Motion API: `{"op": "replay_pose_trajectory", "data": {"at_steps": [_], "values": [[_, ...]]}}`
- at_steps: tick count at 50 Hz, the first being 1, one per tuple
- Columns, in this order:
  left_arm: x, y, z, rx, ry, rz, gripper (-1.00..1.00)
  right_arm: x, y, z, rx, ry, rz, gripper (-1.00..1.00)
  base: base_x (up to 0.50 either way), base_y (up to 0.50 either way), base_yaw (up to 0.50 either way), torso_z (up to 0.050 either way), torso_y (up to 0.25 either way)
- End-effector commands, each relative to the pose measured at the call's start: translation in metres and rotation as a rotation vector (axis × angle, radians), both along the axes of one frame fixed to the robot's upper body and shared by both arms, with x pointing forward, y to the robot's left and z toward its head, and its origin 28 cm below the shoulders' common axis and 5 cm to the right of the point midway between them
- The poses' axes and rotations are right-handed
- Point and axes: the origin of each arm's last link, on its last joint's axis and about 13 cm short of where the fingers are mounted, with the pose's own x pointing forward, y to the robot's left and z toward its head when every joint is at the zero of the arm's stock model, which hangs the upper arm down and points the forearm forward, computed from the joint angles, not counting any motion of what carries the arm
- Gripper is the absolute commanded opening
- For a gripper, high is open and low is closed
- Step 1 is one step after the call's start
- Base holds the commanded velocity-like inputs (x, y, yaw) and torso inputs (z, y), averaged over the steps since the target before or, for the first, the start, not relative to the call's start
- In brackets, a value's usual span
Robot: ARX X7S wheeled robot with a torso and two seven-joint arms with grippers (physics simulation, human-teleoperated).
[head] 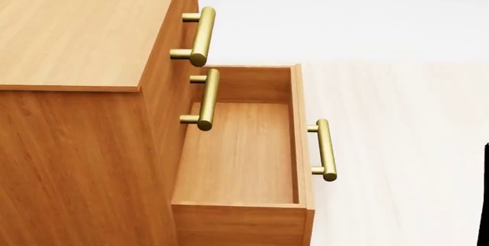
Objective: Put the bowl on top of the cabinet.
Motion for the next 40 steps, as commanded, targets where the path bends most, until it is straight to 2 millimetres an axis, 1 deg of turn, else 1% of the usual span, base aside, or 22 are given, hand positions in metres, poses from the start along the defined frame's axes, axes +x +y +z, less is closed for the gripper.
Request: {"op": "replay_pose_trajectory", "data": {"at_steps": [1, 3, 6, 9, 10, 12, 13, 15, 18, 27, 30, 31, 33, 35, 36, 40], "values": [[0.0, -0.001, 0.001, 0.003, -0.001, -0.014, 1.0, 0.014, -0.028, 0.03, -0.063, 0.132, -0.018, 1.0, 0.0, 0.0, 0.0, 0.0, 0.0], [0.0, -0.001, 0.001, 0.003, 0.001, -0.016, 1.0, 0.018, -0.033, 0.032, -0.081, 0.18, -0.009, 1.0, 0.0, 0.0, 0.0, 0.0, 0.0], [0.0, -0.002, 0.001, 0.005, 0.001, -0.017, 1.0, 0.021, -0.034, 0.034, -0.079, 0.249, 0.005, 1.0, 0.0, 0.0, 0.0, 0.0, 0.0], [0.0, -0.001, 0.001, 0.005, 0.002, -0.016, 1.0, 0.026, -0.037, 0.035, -0.051, 0.287, 0.023, 1.0, 0.0, 0.0, 0.0, 0.0, 0.0], [0.0, -0.001, 0.001, 0.005, 0.003, -0.015, 1.0, 0.03, -0.041, 0.035, -0.056, 0.347, 0.013, 1.0, 0.0, 0.0, 0.0, 0.0, 0.0], [0.0, -0.001, 0.001, 0.004, 0.004, -0.015, 1.0, 0.032, -0.043, 0.035, -0.077, 0.39, 0.009, 1.0, 0.0, 0.0, 0.0, 0.0, 0.0], [0.0, 0.0, 0.0, 0.003, 0.005, -0.013, 1.0, 0.033, -0.045, 0.037, -0.051, 0.441, 0.02, 1.0, 0.0, 0.0, 0.0, 0.0, 0.0], [0.0, -0.001, 0.0, 0.003, 0.007, -0.014, 1.0, 0.034, -0.048, 0.039, -0.042, 0.475, 0.035, 1.0, 0.0, 0.0, 0.0, 0.0, 0.0], [0.001, -0.001, 0.0, 0.004, 0.007, -0.018, 1.0, 0.036, -0.054, 0.039, -0.073, 0.589, 0.041, 1.0, 0.0, 0.0, 0.0, 0.0, 0.0], [0.002, -0.002, -0.002, 0.006, 0.014, -0.021, 1.0, 0.034, -0.062, 0.039, -0.133, 0.907, 0.085, 1.0, 0.0, 0.0, 0.0, 0.0, 0.0], [0.002, -0.002, -0.002, 0.006, 0.014, -0.022, 1.0, 0.034, -0.064, 0.038, -0.159, 0.987, 0.091, 1.0, 0.0, 0.0, 0.0, 0.0, 0.0], [0.002, -0.002, -0.002, 0.006, 0.014, -0.022, 1.0, 0.034, -0.064, 0.038, -0.159, 0.987, 0.091, 1.0, 0.0, 0.0, 0.0, 0.0, 0.0], [0.003, -0.002, -0.002, 0.008, 0.015, -0.023, 1.0, 0.033, -0.065, 0.037, -0.181, 1.059, 0.1, 1.0, 0.0, 0.0, 0.0, 0.0, 0.0], [0.003, -0.002, -0.002, 0.008, 0.015, -0.023, 1.0, 0.033, -0.065, 0.037, -0.181, 1.059, 0.1, 1.0, 0.0, 0.0, 0.0, 0.0, 0.0], [0.003, -0.002, -0.002, 0.008, 0.016, -0.023, 1.0, 0.03, -0.065, 0.036, -0.201, 1.134, 0.111, 1.0, 0.0, 0.0, 0.0, 0.0, 0.0], [0.003, -0.003, -0.003, 0.008, 0.017, -0.023, 1.0, 0.026, -0.067, 0.035, -0.206, 1.199, 0.12, 1.0, 0.0, 0.0, 0.0, 0.0, 0.0]]}}
